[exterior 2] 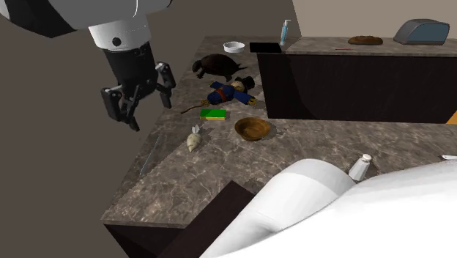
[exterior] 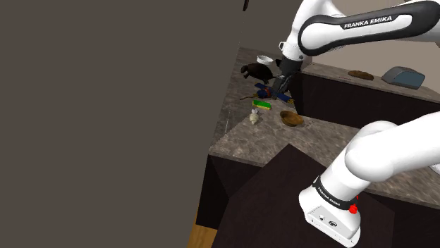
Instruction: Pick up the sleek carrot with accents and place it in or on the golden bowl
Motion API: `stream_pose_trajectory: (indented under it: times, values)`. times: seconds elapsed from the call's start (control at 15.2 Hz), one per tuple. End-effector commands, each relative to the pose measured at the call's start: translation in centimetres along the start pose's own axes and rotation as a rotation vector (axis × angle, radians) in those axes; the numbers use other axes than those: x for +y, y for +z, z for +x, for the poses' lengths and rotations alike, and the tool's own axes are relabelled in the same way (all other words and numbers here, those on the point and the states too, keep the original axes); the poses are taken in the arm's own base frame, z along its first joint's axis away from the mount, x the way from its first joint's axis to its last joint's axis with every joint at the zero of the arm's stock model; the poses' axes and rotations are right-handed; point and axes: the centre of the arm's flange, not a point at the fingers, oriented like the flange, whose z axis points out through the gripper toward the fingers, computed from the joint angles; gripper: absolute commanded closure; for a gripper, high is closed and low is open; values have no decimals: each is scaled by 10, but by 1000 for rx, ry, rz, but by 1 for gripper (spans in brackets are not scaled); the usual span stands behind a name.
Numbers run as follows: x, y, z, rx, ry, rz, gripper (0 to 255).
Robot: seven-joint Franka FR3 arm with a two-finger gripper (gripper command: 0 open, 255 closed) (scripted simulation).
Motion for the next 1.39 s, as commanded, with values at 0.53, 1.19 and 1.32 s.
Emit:
stream_pose_trajectory:
  times: [0.53,1.19,1.32]
  values:
    - [83,94,35,-3,-20,-24,0]
    - [167,187,71,-7,-38,-46,0]
    - [184,205,78,-8,-42,-51,0]
